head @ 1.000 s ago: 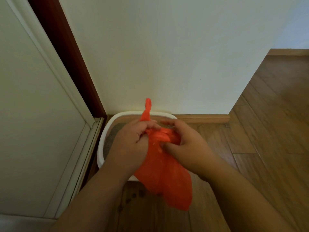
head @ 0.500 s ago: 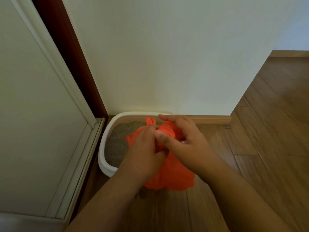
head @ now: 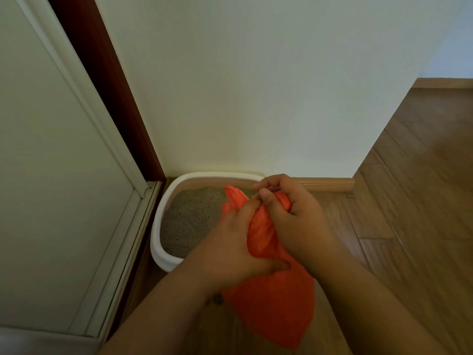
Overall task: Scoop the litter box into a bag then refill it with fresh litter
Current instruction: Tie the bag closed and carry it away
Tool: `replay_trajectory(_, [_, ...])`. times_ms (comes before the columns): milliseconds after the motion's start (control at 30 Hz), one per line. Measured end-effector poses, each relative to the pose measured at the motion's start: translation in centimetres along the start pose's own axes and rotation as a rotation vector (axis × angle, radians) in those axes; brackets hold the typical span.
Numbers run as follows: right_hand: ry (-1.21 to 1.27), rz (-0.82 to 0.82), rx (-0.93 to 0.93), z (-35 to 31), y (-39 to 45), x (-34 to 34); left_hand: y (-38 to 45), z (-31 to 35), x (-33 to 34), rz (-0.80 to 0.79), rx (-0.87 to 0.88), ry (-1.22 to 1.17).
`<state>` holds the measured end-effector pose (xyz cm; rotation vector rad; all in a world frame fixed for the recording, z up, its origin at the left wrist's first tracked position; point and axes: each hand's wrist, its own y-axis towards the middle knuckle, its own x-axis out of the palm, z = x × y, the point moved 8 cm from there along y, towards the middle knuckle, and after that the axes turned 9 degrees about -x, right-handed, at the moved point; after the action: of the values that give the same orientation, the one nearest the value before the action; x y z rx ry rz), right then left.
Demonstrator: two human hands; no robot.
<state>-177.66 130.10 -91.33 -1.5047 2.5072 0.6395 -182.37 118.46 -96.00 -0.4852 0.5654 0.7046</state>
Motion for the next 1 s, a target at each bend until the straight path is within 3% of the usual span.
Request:
replay_trajectory(100, [0.009, -0.086, 0.027, 0.4, -0.1, 1.1, 0.2, -0.2, 0.3, 0.052, -0.008, 0.029])
replay_trajectory(233, [-0.259, -0.237, -0.109, -0.1, -0.5, 1.9, 0.8, -0.2, 0.0, 0.148, -0.007, 0.129])
replay_trajectory(333, [-0.303, -0.438, -0.041, 0.1, -1.4, 3.0, 0.4, -1.0, -0.1, 0.134, -0.04, -0.081])
replay_trajectory(400, [-0.274, -0.47, -0.033, -0.2, -1.5, 3.1, 0.4, -0.7, -0.4, 0.15, -0.055, -0.196])
replay_trajectory(533, [-0.156, -0.402, 0.002, -0.3, -0.8, 1.9, 0.6, -0.7, -1.1, 0.144, -0.113, -0.386])
replay_trajectory(667, [-0.215, -0.377, -0.005, -0.1, -0.4, 1.4, -0.9, 0.3, -1.4, 0.093, -0.037, -0.351])
replay_trajectory(800, [-0.169, -0.189, 0.047, 0.4, 0.2, -0.1, -0.8, 0.9, -1.2, 0.103, -0.001, -0.162])
replay_trajectory(1000, [0.103, -0.053, 0.168, 1.2, 0.3, -0.6, -1.3, 0.5, 0.1, -0.015, -0.056, -0.085])
